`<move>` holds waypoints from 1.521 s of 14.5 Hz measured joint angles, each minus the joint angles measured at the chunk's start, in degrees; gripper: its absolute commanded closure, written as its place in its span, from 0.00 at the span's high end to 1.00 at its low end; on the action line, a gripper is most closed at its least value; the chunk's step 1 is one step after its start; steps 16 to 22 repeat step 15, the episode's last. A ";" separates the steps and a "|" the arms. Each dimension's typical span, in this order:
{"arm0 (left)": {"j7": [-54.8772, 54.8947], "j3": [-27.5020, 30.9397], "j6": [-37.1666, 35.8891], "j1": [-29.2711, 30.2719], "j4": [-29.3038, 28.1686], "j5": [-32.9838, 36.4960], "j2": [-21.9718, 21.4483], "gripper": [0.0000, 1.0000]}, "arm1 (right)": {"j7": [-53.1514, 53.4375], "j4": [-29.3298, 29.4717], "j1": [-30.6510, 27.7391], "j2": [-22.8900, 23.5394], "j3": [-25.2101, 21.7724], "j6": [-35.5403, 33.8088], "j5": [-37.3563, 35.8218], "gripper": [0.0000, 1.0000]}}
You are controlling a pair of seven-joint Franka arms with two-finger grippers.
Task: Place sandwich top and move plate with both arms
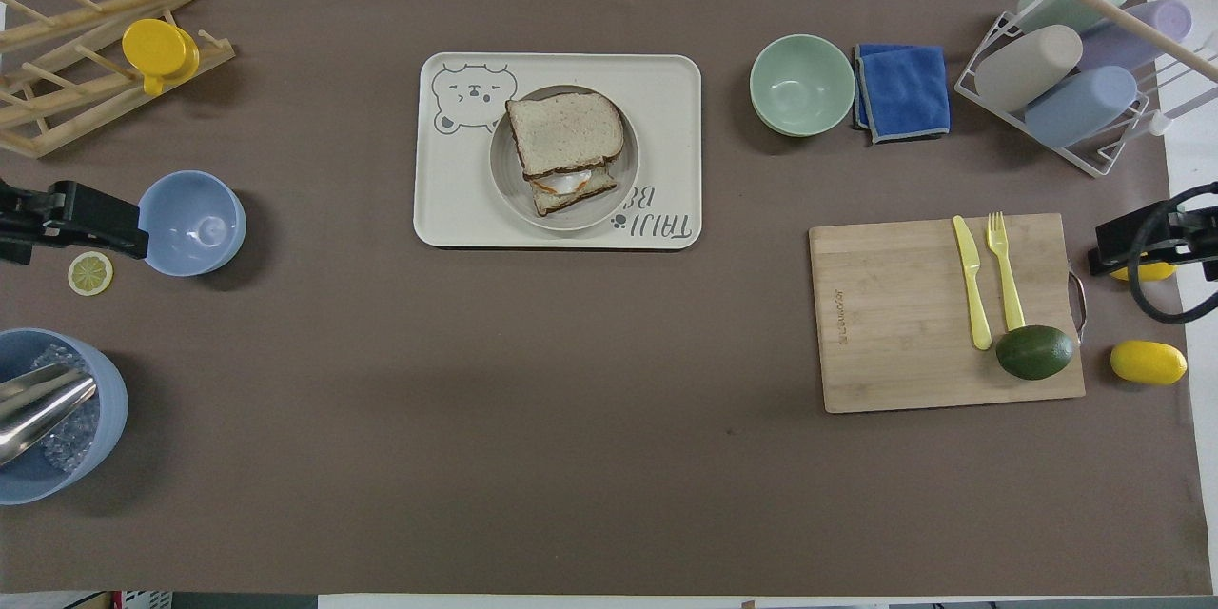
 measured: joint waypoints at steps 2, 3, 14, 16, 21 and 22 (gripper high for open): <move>-0.03 -3.25 -0.06 3.35 -2.61 0.01 -1.00 1.00 | 0.00 0.00 0.01 -0.01 -0.03 0.00 0.00 1.00; -0.05 -3.74 0.48 3.76 -4.40 0.01 -1.42 1.00 | 0.00 0.00 0.02 -0.01 -0.03 0.00 0.00 1.00; -0.10 -3.99 7.91 2.98 -10.56 -0.07 -2.75 1.00 | 0.00 0.00 0.06 -0.01 0.02 1.10 0.00 1.00; -0.10 -3.97 7.92 2.97 -10.56 -0.07 -2.75 1.00 | 0.00 0.00 0.06 -0.01 0.02 1.10 0.00 1.00; -0.10 -3.97 7.92 2.97 -10.56 -0.07 -2.75 1.00 | 0.00 0.00 0.06 -0.01 0.02 1.10 0.00 1.00; -0.10 -3.97 7.92 2.97 -10.56 -0.07 -2.75 1.00 | 0.00 0.00 0.06 -0.01 0.02 1.10 0.00 1.00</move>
